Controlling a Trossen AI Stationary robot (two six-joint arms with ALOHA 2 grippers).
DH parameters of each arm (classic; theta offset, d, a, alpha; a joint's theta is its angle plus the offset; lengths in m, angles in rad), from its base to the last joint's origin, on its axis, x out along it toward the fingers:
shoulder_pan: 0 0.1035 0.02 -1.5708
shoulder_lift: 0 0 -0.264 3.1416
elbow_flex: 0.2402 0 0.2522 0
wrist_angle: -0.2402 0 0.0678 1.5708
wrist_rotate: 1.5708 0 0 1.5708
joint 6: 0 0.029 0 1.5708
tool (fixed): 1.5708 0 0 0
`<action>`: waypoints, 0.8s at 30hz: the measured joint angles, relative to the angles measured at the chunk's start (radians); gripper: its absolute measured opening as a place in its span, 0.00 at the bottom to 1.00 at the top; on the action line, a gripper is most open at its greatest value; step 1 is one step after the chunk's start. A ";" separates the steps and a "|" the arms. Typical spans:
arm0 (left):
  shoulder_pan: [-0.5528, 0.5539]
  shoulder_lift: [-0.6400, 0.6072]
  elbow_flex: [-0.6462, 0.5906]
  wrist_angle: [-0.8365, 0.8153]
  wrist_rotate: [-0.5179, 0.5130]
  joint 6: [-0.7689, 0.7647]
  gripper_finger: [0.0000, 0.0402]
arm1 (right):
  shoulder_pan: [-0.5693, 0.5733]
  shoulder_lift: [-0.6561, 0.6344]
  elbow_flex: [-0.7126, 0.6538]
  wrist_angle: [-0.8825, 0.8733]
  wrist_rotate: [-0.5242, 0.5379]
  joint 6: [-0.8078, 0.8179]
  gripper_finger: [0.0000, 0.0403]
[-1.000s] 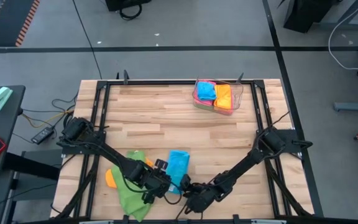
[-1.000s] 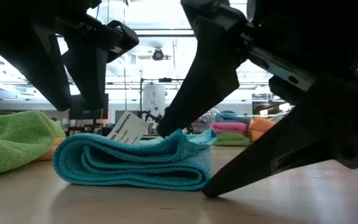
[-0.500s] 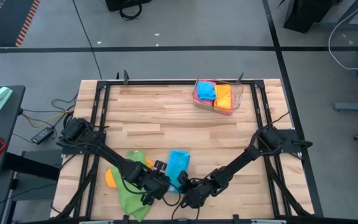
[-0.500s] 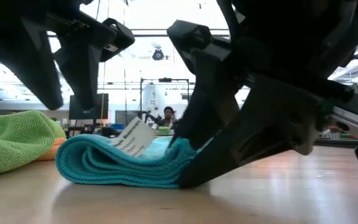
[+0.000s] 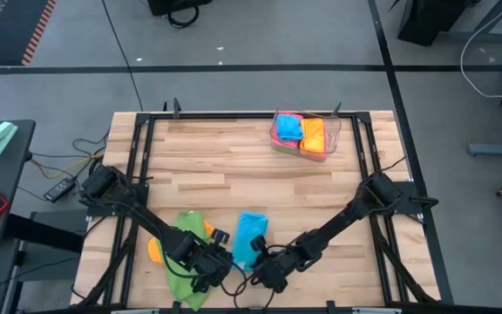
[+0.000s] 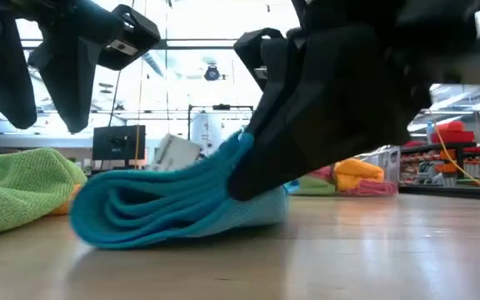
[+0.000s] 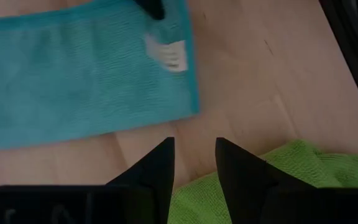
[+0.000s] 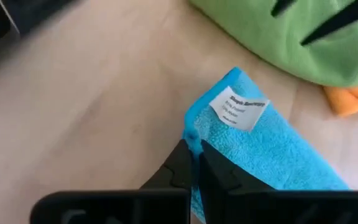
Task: Fold microfiber towels
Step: Fold the blue towel
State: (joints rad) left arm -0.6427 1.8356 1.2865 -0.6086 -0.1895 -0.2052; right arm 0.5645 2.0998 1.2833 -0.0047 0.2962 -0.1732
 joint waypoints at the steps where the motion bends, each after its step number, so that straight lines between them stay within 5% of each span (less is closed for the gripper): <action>1: -0.002 -0.001 0.000 -0.001 0.000 -0.001 0.31 | -0.001 -0.006 0.000 -0.007 -0.011 0.023 0.03; 14: -0.056 -0.012 0.000 -0.069 -0.049 -0.041 0.29 | -0.023 -0.025 -0.058 0.059 -0.047 0.272 0.03; 21: -0.037 0.001 0.000 -0.044 -0.376 -0.031 0.27 | -0.011 -0.061 -0.065 0.090 -0.045 0.295 0.03; 24: -0.009 0.029 -0.004 -0.012 -0.416 0.008 0.27 | -0.004 -0.061 -0.066 0.086 -0.045 0.303 0.03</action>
State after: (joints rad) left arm -0.6516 1.8649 1.2828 -0.6207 -0.6059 -0.1974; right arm 0.5606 2.0384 1.2175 0.0812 0.2516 0.1293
